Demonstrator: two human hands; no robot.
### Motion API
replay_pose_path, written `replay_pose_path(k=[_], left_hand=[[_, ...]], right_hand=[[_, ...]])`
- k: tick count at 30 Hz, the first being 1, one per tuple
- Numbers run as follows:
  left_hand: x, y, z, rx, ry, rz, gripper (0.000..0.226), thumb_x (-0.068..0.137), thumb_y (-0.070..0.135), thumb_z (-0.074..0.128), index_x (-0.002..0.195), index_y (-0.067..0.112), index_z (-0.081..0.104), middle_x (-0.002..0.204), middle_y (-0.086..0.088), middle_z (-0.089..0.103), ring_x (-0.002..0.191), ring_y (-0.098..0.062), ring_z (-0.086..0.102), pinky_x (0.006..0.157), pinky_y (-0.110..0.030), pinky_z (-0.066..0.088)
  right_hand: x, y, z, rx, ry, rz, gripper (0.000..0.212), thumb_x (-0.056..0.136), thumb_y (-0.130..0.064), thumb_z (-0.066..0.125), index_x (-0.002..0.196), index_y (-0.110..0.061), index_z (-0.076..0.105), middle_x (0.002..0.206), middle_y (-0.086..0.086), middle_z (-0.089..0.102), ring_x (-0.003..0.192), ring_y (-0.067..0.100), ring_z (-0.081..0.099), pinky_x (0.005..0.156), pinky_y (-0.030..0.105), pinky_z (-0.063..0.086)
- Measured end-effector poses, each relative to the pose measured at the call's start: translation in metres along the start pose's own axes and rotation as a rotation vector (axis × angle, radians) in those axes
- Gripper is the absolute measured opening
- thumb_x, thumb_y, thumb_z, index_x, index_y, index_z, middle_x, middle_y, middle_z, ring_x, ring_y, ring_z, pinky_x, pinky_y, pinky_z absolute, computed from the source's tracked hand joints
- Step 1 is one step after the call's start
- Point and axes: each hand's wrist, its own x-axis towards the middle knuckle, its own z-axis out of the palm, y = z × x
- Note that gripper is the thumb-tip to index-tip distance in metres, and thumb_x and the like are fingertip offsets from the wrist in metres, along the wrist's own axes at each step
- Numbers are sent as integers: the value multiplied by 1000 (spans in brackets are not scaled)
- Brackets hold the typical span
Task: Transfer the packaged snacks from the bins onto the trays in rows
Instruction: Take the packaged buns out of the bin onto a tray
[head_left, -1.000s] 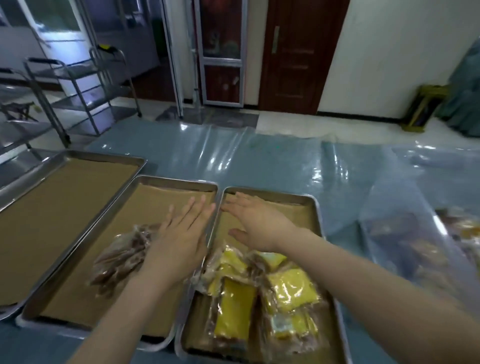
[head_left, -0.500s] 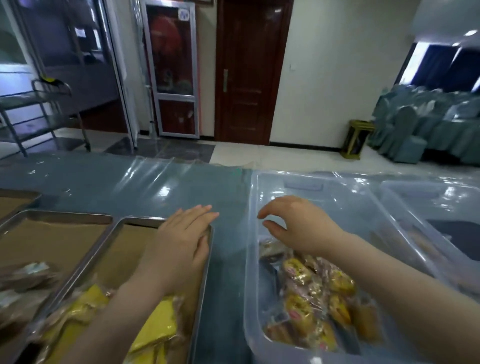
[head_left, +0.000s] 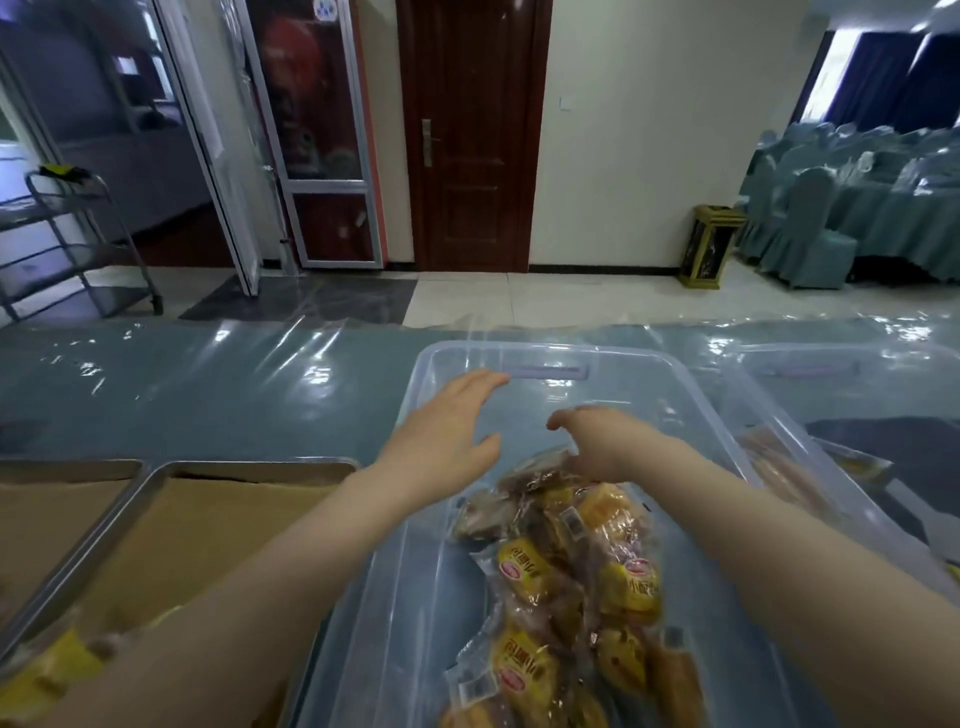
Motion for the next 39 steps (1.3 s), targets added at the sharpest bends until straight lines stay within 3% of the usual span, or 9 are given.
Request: replay_pose_path(k=[7,10,14,19,22,24,28,33,39], left_hand=[[59,-33,98,-136,-247,-398,101,69,34,75,148,14,14,149,-12,25,138,-29,26,109,-40,30],[52,-42,131,37,-365,-463,120,68,52,75,149,17,-6,156,-16,1,143,-30,9,114,-44,18],[40,-41,156,103,-351,-506,117,67,60,71,149,23,-3,156,-13,6,142,-31,16,112,-46,22],[26,-36,170,-7,-231,-579,73,81,23,60,142,14,20,131,-14,50,115,-32,51,93,-44,45],[27,-23,167,-4,-166,-630,81,88,6,51,149,13,-2,144,-19,35,122,-35,45,97,-45,43],[31,-16,158,-16,-119,-613,79,90,1,46,149,16,-3,150,-18,26,125,-37,43,98,-46,41],[39,-7,123,-40,96,-468,53,87,0,37,135,22,39,123,-10,58,106,-33,56,84,-39,46],[41,17,71,-109,261,-355,60,84,-4,33,133,29,44,118,-4,62,98,-28,58,79,-38,48],[9,24,-4,-114,512,-30,45,90,0,44,125,25,57,105,-3,68,90,-25,62,71,-28,43]], right_hand=[[46,0,57,-44,-136,-30,77,83,-29,66,147,-34,24,159,0,13,144,26,15,110,50,30],[47,11,75,-74,-129,-5,76,84,-45,61,147,-37,20,158,-1,15,143,25,16,106,55,33],[44,22,96,-68,10,-17,64,90,-46,51,146,-39,21,155,0,23,141,25,21,111,49,24],[45,22,104,-33,87,3,45,98,-36,39,142,-37,32,151,2,30,138,26,25,111,46,23],[45,17,99,80,135,59,45,99,-22,37,143,-30,35,147,5,37,136,27,29,108,43,30],[42,15,92,149,205,97,47,97,-13,37,142,-27,37,144,6,42,134,28,33,106,43,35],[30,14,61,223,339,112,44,95,-14,41,137,-25,43,134,6,51,120,32,48,91,40,43],[3,6,13,393,559,124,30,99,-25,40,126,-21,53,116,6,62,99,30,58,69,33,39],[-45,-34,-20,827,774,133,23,98,-23,46,118,-23,56,102,-3,63,92,17,58,78,37,48]])
